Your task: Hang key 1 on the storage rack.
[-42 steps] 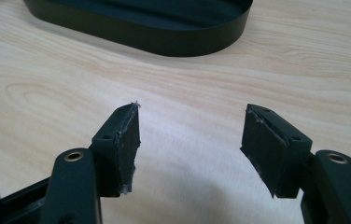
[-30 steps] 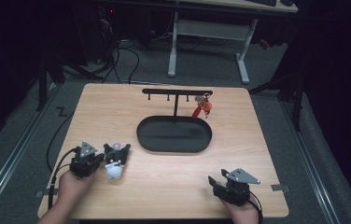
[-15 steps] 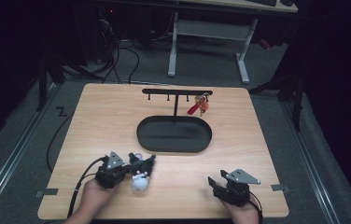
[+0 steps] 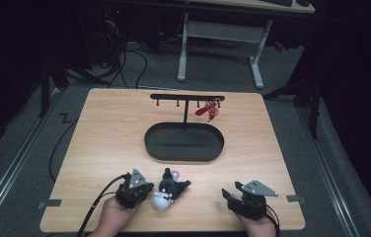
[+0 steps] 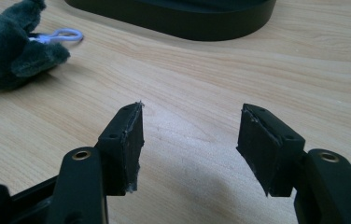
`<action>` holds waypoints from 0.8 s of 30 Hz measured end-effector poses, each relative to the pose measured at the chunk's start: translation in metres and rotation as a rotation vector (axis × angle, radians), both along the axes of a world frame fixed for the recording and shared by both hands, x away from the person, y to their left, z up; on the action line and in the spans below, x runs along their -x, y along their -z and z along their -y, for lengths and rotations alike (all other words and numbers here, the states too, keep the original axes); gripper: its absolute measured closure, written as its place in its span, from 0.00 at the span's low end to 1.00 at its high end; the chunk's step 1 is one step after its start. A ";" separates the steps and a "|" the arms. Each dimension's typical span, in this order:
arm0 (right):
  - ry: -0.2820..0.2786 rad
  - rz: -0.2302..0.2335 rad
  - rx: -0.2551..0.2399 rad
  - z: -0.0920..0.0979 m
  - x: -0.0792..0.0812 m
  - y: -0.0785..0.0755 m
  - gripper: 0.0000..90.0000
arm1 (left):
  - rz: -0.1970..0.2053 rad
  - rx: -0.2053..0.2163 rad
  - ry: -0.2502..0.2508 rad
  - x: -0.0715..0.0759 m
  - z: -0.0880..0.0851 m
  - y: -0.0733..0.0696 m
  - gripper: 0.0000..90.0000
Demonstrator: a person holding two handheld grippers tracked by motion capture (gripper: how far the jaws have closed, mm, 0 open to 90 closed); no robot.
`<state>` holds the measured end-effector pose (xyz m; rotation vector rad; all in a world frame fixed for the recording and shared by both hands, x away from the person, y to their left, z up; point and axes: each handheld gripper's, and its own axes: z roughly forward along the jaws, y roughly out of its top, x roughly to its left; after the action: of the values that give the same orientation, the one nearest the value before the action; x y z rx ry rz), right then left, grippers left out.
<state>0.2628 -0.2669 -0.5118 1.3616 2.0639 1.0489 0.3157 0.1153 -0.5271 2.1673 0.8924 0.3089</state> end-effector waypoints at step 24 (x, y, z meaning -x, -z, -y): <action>0.026 -0.020 -0.025 0.006 -0.002 0.002 0.45 | 0.040 0.021 0.226 0.020 0.104 -0.002 0.99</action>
<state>0.2647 -0.2734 -0.5136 1.4134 2.0481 1.0580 0.2959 0.0112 -0.5252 2.2090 0.6185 0.2283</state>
